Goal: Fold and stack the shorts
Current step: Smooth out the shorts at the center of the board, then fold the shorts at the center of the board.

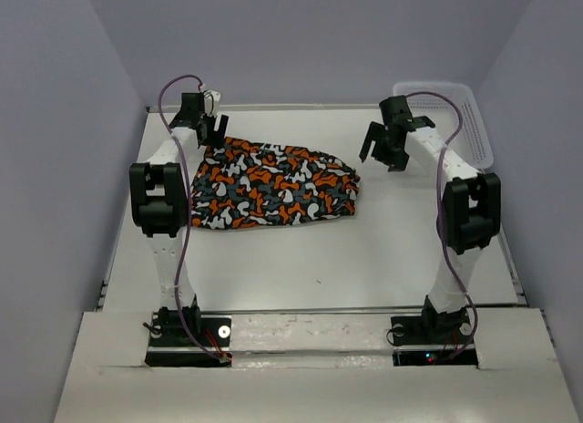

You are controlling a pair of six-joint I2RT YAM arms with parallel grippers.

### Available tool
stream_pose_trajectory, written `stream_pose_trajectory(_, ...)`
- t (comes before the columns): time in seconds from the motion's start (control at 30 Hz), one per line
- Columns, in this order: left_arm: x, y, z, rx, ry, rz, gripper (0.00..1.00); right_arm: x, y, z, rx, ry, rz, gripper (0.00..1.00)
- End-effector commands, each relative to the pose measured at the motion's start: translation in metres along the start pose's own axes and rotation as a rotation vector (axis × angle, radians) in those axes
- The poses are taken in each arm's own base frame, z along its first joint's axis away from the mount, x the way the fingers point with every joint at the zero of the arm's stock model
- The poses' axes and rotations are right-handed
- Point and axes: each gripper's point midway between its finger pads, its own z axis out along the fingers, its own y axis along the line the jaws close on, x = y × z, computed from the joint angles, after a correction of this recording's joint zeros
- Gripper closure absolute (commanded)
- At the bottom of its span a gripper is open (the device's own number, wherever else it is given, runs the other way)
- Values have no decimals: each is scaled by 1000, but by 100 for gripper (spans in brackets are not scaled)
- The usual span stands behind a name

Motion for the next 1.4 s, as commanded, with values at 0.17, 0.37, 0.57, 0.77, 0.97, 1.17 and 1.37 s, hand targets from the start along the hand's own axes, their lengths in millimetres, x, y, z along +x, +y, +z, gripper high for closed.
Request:
stream_pose_trajectory(0.17, 52, 5, -41, 100, 135, -53, 5, 100, 39, -32, -301, 156, 110, 13)
stream_pose_trajectory(0.37, 95, -1, -39, 132, 229, -96, 7, 136, 58, -23, -387, 255, 72, 13)
stream_pose_trajectory(0.57, 117, -10, -41, 165, 258, -117, 13, 164, 48, 8, -322, 349, 102, 22)
stream_pose_trajectory(0.77, 133, -29, -47, 249, 287, -136, 35, 145, 18, 14, -246, 291, 186, 75)
stream_pose_trajectory(0.97, 139, -59, -51, 386, 301, -182, 70, 97, -10, 2, -169, 200, 86, 99)
stream_pose_trajectory(1.17, 128, -104, -61, 533, 273, -181, 84, 41, -12, -21, -84, 129, -99, 99)
stream_pose_trajectory(1.37, 123, -136, -67, 623, 267, -184, 100, 6, 20, -37, 12, 46, -345, 99)
